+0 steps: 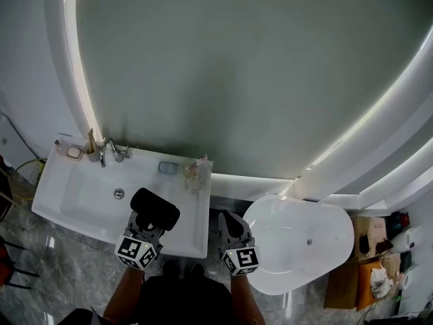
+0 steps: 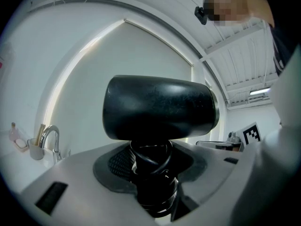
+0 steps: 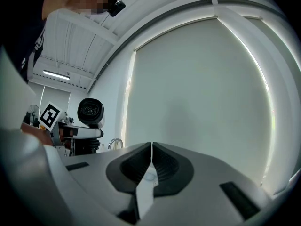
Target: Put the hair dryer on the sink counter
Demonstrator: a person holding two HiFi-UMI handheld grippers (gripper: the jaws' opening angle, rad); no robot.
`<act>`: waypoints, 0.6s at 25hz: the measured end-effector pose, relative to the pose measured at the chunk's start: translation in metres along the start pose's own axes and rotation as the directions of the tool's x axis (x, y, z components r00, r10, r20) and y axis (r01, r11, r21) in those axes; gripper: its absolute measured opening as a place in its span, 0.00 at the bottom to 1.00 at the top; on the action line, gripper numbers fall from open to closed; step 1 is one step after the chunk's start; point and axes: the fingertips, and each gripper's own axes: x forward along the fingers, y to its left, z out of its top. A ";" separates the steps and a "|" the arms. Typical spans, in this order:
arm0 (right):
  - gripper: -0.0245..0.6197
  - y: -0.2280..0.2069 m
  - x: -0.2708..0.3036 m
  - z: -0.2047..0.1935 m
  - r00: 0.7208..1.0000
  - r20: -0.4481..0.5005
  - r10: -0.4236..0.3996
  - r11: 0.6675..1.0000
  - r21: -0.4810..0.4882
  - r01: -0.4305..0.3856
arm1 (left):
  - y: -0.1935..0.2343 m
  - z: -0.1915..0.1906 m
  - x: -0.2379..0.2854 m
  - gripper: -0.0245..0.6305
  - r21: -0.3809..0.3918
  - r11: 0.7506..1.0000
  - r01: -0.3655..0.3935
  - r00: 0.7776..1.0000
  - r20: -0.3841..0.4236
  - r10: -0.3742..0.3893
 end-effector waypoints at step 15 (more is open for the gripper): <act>0.09 -0.048 0.017 0.003 0.999 0.022 0.040 0.999 0.036 -0.040 | -0.001 -0.096 0.041 0.36 -0.110 0.985 -0.130 0.951 -0.297 0.092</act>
